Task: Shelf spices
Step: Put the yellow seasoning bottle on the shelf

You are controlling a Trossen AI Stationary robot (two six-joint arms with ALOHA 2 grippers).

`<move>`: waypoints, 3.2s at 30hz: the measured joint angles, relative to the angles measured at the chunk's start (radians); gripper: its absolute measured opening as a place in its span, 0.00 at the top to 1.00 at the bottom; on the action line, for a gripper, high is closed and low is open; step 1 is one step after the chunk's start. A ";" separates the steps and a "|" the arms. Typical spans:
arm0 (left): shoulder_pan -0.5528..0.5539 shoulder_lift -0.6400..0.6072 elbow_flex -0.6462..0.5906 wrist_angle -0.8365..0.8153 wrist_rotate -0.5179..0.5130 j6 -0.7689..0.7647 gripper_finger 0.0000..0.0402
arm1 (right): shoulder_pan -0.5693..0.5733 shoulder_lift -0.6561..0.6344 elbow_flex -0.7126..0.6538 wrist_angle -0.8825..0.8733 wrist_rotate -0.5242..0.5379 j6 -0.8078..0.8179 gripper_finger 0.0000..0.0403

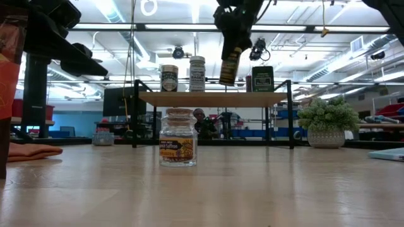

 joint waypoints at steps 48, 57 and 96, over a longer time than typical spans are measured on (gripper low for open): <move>0.000 0.000 0.000 -0.027 0.000 0.027 0.17 | -0.114 0.035 -0.023 0.295 -0.019 -0.076 0.40; 0.000 0.000 0.000 -0.029 0.000 0.027 0.17 | -0.114 0.033 -0.058 0.305 -0.020 -0.075 0.39; 0.000 0.000 0.000 -0.036 0.000 0.028 0.17 | 0.190 -0.132 -0.068 0.039 0.086 0.297 0.38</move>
